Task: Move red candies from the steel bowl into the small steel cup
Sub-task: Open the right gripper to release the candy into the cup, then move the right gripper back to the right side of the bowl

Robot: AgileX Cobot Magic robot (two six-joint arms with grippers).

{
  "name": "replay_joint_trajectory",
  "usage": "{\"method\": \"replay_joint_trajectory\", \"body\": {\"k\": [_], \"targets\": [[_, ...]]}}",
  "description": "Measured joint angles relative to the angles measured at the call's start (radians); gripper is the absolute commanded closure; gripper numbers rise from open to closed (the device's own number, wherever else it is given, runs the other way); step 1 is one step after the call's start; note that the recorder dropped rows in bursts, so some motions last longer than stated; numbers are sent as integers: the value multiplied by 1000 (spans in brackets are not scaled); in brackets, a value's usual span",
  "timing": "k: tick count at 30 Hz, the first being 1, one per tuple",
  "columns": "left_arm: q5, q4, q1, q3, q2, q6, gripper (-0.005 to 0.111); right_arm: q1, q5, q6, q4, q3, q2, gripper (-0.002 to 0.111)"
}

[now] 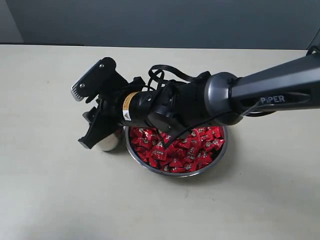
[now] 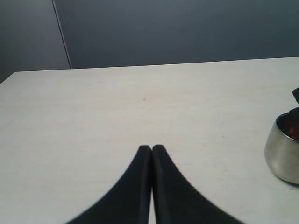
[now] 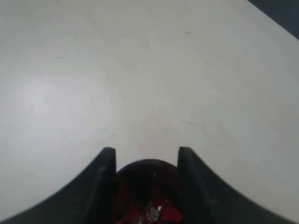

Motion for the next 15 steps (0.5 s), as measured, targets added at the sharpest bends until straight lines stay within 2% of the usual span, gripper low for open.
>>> {"method": "replay_joint_trajectory", "body": {"k": [2,3,9,15], "targets": [[0,0,0,0,0,0,106,0,-2,-2,2,0,0,101],[0,0,0,0,0,0,106,0,-2,-2,2,0,0,108],[0,0,0,0,0,0,106,-55,-2,-2,128,18,-90,109],[0,0,0,0,0,0,106,-136,-94,-2,171,188,-204,109]]}}
